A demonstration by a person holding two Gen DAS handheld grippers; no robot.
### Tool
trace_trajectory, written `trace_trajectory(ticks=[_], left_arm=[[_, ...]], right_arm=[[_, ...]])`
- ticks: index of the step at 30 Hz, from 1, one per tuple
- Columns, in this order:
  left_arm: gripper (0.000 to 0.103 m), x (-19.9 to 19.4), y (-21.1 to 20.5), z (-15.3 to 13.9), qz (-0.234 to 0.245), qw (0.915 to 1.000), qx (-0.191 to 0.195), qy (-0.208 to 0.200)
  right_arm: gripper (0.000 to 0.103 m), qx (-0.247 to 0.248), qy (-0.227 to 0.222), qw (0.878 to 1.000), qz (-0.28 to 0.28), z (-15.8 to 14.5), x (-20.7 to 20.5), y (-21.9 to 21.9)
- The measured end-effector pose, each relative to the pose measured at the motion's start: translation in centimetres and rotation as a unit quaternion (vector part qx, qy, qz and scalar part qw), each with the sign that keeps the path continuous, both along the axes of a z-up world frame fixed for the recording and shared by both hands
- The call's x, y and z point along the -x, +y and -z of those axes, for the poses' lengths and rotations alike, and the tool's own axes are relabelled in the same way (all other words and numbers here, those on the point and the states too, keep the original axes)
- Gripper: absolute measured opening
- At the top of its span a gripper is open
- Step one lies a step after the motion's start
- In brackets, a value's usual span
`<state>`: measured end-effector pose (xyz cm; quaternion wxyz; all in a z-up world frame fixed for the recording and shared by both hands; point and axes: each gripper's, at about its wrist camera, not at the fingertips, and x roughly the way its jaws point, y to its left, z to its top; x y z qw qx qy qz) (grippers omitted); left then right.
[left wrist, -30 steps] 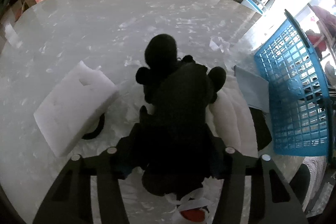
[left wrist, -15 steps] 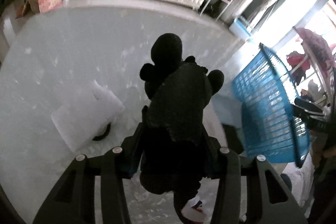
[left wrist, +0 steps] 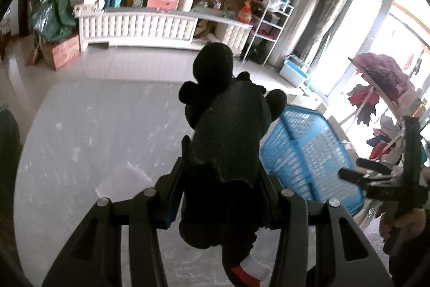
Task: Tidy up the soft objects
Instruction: 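Open the right tool to release the pad while the left tool lifts the plush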
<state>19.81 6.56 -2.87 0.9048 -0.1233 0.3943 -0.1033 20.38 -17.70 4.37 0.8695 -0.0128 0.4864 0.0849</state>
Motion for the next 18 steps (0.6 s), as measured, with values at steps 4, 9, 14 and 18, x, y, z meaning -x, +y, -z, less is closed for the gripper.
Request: trace_trajectory(ticks=[4, 9, 14, 18], left_arm=[[0.046, 0.4, -2.1, -2.4, 0.015, 0.9994, -0.017, -0.028], [0.046, 0.4, -4.8, -4.1, 0.038, 0.9971, -0.042, -0.051], [0.046, 0.3, -7.3, -4.7, 0.069, 0.9955, -0.042, -0.049], [0.046, 0.1, -9.1, -4.8, 0.089, 0.9939, -0.048, -0.043]], right_arm=[[0.103, -0.005, 0.003, 1.000, 0.002, 0.4, 0.9, -0.4], [0.103, -0.024, 0.006, 1.000, 0.009, 0.2, 1.8, -1.8], [0.103, -0.037, 0.000, 0.999, 0.009, -0.7, 2.6, -2.9], [0.103, -0.040, -0.005, 0.999, 0.010, -1.0, 2.8, -3.7]])
